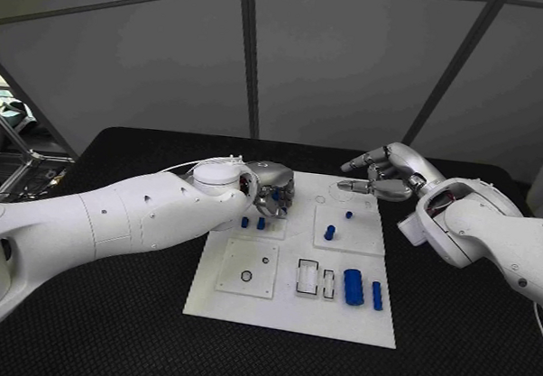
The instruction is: Assemble the parts on the task board
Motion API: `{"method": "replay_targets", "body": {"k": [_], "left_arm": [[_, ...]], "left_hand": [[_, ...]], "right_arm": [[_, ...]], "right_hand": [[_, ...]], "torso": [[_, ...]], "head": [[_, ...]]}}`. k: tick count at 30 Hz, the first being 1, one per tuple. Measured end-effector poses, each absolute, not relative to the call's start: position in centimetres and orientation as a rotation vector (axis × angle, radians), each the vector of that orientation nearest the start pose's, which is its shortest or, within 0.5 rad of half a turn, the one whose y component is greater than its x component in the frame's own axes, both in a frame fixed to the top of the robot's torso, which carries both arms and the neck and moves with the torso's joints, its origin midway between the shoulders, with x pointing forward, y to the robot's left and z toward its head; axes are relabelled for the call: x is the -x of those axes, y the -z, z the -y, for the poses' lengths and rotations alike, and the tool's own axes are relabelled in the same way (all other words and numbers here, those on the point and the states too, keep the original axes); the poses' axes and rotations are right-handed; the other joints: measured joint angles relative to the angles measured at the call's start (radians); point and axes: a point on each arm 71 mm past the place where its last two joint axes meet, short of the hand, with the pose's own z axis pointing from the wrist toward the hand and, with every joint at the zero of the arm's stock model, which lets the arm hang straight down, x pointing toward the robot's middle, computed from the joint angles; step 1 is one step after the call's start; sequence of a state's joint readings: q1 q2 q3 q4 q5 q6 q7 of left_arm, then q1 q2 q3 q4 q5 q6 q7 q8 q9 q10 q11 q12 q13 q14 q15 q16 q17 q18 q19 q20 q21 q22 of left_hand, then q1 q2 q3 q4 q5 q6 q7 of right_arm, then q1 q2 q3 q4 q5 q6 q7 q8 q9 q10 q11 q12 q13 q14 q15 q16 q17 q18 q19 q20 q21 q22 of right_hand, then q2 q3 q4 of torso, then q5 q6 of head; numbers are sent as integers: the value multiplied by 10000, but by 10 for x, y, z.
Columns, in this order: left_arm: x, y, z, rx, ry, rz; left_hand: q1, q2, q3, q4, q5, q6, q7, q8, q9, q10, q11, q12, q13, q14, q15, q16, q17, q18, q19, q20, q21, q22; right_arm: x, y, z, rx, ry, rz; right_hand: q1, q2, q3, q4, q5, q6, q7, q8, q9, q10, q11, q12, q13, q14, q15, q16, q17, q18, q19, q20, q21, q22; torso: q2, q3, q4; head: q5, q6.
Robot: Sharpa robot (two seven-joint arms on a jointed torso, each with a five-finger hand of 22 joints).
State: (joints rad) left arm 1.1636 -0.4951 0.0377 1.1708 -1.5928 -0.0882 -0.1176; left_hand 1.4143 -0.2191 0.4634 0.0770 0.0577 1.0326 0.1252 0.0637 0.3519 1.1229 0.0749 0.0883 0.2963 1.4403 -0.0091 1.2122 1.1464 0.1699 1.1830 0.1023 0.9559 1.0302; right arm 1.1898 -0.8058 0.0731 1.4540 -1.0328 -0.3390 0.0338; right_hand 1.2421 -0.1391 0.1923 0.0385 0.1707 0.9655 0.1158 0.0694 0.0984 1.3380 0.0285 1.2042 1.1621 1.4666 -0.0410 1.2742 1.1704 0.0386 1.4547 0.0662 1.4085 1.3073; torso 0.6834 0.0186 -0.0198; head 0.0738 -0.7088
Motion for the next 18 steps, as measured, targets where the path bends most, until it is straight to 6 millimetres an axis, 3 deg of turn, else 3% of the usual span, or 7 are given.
{"method": "replay_targets", "body": {"k": [1, 2, 8, 18], "left_arm": [[-538, 210, -116, -3139, 5629, -18029], [-539, 210, -116, -3138, 5617, -18031], [-540, 210, -116, -3150, 5588, -18047], [-542, 211, -116, -3164, 5594, -18062]], "left_hand": [[-28, 28, 0, 0, 0, 0, 0, 0, -10, 20, -19, 9, -13, 0, 0, 27, 6, -16, -2, -2, 35, 25], [-35, 36, 0, 0, 0, 21, 21, 0, -26, 58, -24, 54, -38, 3, 3, 40, 15, -233, -2, -1, 49, 52], [5, 76, 27, -27, 0, 76, -4, 0, -68, 90, -16, 66, -103, 36, 36, 116, 43, -228, 69, -3, 114, 146], [214, 367, 278, -218, 0, 218, -3, 38, -212, 232, -53, 117, -322, 80, 10, 313, 136, -228, 205, -12, 461, 446]], "right_arm": [[-511, 151, 204, -2389, -9515, -15946], [-511, 151, 204, -2388, -9517, -15946], [-511, 151, 203, -2383, -9529, -15947], [-511, 151, 202, -2372, -9552, -15950]], "right_hand": [[0, 0, 0, 0, 0, 0, 0, 0, 0, 0, 0, 0, 0, 0, 0, 0, 0, 0, 0, 0, 0, 0], [0, 0, 0, 0, 0, 0, 0, 0, 0, 0, 0, 0, 0, 0, 0, 0, 0, 0, 0, 0, 0, 0], [0, 0, 0, 0, 0, 0, 0, 0, 0, 0, 0, 0, 1, 0, 0, 0, 13, 0, 0, 0, 0, 0], [0, 0, 0, 0, 0, 0, 0, 0, 0, 0, 0, 0, 1, 0, 0, 1, 12, 0, 0, 0, 0, 0]], "torso": [[0, 0, 0], [0, 1, 0], [0, 1, 0], [-1, 1, 0]], "head": [[-2, 0], [-3, 0], [-3, -6], [-17, -20]]}}
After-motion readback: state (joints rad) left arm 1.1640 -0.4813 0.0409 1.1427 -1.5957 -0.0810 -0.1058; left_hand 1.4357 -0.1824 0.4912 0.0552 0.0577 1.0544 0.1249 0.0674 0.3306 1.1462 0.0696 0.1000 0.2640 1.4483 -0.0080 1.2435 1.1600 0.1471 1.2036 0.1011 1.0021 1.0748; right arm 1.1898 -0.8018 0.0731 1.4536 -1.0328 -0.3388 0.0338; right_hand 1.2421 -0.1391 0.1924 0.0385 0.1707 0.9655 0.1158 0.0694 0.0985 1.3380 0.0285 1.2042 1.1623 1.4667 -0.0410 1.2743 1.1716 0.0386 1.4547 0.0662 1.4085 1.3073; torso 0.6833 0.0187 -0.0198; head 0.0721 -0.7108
